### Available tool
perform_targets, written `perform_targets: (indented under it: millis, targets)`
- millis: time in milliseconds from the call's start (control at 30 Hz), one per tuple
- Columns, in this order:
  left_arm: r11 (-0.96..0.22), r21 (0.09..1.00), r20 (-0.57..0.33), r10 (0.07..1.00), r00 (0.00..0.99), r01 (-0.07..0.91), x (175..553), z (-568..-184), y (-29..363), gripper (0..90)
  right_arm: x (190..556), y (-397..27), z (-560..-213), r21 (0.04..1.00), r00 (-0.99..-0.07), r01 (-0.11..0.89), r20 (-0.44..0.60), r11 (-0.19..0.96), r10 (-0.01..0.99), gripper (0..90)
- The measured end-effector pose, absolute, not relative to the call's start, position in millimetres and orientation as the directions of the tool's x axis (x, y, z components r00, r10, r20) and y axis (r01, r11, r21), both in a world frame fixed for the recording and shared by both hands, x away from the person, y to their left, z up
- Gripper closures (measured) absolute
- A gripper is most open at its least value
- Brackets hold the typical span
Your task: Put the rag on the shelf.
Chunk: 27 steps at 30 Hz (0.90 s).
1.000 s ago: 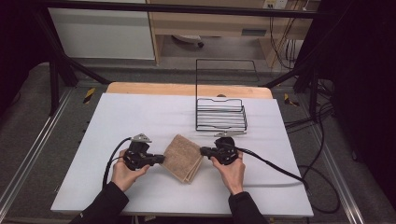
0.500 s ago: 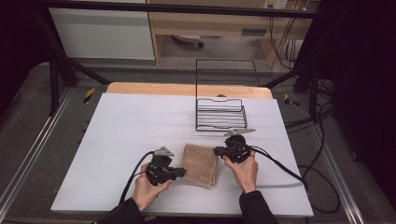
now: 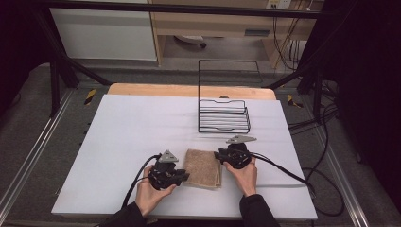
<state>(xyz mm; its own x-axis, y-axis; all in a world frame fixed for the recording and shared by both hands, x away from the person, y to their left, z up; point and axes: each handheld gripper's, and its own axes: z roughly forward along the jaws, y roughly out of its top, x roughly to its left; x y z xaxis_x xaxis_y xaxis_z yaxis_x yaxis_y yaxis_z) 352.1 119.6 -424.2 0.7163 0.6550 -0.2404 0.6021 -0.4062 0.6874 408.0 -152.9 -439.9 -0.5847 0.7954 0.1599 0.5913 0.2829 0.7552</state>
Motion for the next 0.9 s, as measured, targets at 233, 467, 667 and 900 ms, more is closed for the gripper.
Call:
perform_targets:
  millis: [233, 467, 667, 900]
  targets:
    - [-0.407, 0.707, -0.203, 0.665, 0.718, 0.578, 376, -415, 135, 43.6, 402, -168, -428, 0.786, -0.602, 0.561, 0.171, 0.261, 0.78, 42.4]
    - [-0.414, 0.699, -0.166, 0.698, 0.696, 0.583, 402, -418, 137, 24.7, 392, -183, -429, 0.788, -0.606, 0.558, 0.174, 0.259, 0.776, 24.0]
    - [-0.397, 0.701, -0.166, 0.717, 0.677, 0.593, 423, -423, 133, 24.9, 385, -193, -434, 0.792, -0.596, 0.557, 0.173, 0.249, 0.784, 12.0]
    - [-0.407, 0.698, -0.153, 0.72, 0.677, 0.59, 441, -432, 114, 29.6, 383, -197, -438, 0.781, -0.591, 0.572, 0.18, 0.251, 0.786, 7.0]
